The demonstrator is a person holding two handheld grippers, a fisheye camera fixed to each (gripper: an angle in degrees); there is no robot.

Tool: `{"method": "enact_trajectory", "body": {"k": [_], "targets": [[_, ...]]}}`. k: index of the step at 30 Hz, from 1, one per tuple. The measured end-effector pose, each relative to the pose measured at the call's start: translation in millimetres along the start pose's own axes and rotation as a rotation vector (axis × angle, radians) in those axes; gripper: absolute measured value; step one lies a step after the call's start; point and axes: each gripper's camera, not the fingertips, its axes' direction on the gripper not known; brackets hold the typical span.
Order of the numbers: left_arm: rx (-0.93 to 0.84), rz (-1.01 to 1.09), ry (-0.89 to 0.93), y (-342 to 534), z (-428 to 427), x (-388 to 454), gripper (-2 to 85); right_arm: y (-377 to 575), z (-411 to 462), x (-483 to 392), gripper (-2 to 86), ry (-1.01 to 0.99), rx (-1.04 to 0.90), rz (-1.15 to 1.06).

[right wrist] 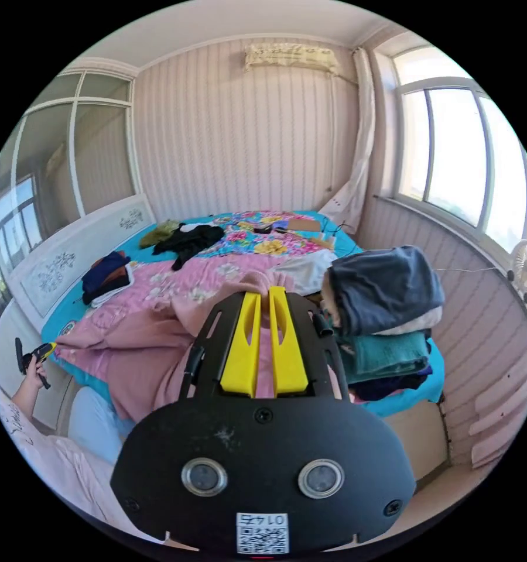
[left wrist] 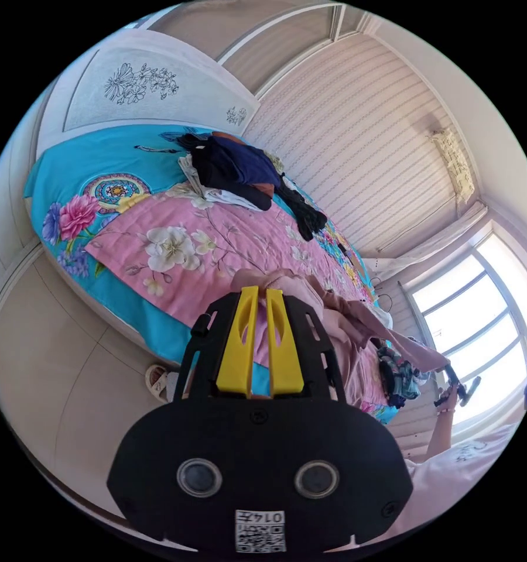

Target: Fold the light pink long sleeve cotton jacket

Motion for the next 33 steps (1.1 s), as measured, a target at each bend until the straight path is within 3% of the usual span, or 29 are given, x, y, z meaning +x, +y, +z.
{"method": "enact_trajectory", "body": {"k": [3,6,9,12,14,18,23,27,28,31,33], "targets": [[-0.086,-0.045,0.011,-4.9,3.6,-10.9,0.1,-4.4,16.4,11.0,3.0,0.171,-0.123,0.024],[-0.101,-0.011,-0.040,-5.6,-11.3,-12.1,-0.4,6.4,33.0,7.6,4.9,0.198,-0.245,0.054],[-0.036,0.030,-0.199,-12.4,-42.1,-7.2,-0.8,19.4,40.2,-17.7,7.7,0.230,-0.282,-0.032],[-0.035,0.168,-0.226,-30.7,-46.0,18.7,-0.5,22.4,51.0,-55.7,9.8,0.264,-0.297,-0.171],[-0.071,0.270,-0.205,-45.1,-26.7,41.8,0.2,18.5,57.8,-83.8,10.7,0.205,-0.271,-0.247],[-0.177,0.366,-0.016,-81.8,55.6,86.5,5.6,-2.5,78.5,-146.2,17.4,-0.138,-0.173,-0.279],[-0.355,0.524,-0.057,-105.7,171.6,131.9,10.3,-9.7,140.4,-203.8,20.8,-0.510,-0.348,-0.318],[-0.577,0.613,-0.212,-91.5,247.7,138.3,12.4,20.0,197.7,-231.3,18.2,-0.407,-0.636,-0.446],[-0.548,0.630,-0.234,-84.4,250.9,138.2,12.3,27.5,200.9,-231.0,15.3,-0.367,-0.666,-0.487],[-0.502,0.648,-0.189,-76.9,239.0,139.3,9.8,28.0,185.5,-217.7,10.2,-0.421,-0.605,-0.447],[-0.536,0.602,-0.112,-78.8,230.1,137.8,3.2,23.8,171.8,-210.3,7.0,-0.431,-0.570,-0.424]]}}
